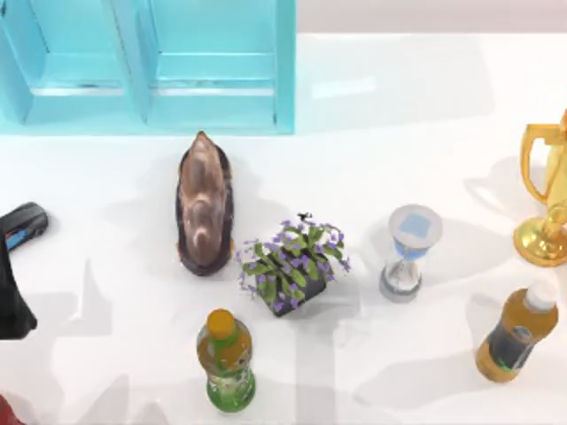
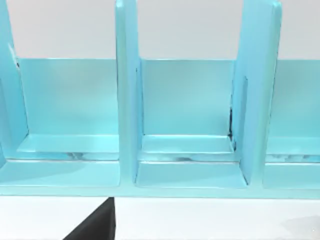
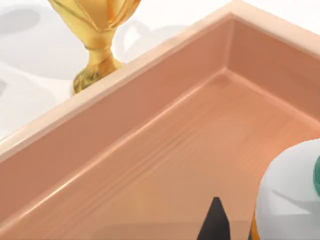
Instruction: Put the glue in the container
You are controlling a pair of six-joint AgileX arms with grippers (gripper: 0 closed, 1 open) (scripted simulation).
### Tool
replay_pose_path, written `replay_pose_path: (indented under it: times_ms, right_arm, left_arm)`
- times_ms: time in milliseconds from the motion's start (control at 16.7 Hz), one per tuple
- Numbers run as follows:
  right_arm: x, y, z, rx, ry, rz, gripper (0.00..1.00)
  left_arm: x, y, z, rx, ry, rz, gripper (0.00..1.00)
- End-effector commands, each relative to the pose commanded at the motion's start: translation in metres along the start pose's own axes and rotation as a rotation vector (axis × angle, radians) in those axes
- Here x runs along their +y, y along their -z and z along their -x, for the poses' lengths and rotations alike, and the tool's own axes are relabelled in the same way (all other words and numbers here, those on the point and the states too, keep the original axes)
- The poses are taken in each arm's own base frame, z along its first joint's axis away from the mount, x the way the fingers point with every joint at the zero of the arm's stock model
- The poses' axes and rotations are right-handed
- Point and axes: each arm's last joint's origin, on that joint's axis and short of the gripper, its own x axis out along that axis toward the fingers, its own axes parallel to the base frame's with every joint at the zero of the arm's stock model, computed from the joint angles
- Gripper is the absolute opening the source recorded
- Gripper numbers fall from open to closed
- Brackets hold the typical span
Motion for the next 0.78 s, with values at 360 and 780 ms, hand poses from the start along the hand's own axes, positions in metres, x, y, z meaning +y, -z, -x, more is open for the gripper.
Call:
replay_pose_path:
  times_ms: [360,780]
  right_arm:
    - [-0.001,-0.001,-0.005,0.006,-0.008,0.003,0.00]
    - [0.000,0.009,-0.034,0.007,-0.004,-0.013,0.00]
  left_arm:
    - [0.000,0.000,0.000,0.000,0.000,0.000,1.00]
    - [0.000,0.000,0.000,0.000,0.000,0.000,1.00]
